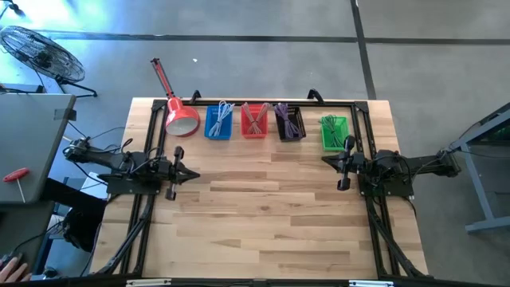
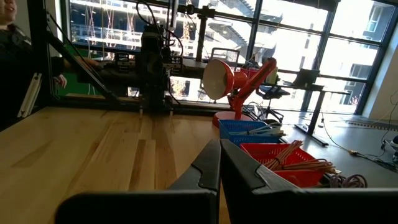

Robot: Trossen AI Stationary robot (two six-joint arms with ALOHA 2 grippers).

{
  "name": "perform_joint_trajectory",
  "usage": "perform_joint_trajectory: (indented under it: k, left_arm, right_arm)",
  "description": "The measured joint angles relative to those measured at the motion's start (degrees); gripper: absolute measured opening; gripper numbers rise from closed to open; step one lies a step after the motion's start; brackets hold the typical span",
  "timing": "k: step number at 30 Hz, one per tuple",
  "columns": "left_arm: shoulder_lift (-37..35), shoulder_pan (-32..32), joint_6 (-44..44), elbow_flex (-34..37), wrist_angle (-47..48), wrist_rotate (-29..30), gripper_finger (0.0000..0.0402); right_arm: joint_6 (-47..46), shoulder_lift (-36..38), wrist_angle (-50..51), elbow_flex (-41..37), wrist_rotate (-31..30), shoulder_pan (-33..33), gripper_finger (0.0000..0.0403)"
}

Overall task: Pick & Place USB Port
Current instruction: Return to Home Position

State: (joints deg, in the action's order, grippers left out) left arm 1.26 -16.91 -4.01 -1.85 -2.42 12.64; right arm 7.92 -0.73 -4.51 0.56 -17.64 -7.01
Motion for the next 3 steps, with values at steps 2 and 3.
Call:
perform_joint_trajectory:
  k: [2,3]
  left_arm:
    - [0.0,0.0,0.0,-0.02,0.0,0.0,0.0]
    - [0.0,0.0,0.02,-0.02,0.0,0.0,0.0]
  right_arm:
    - [0.0,0.0,0.0,0.0,-0.01,0.0,0.0]
    - [0.0,0.0,0.0,0.0,0.01,0.02,0.0001]
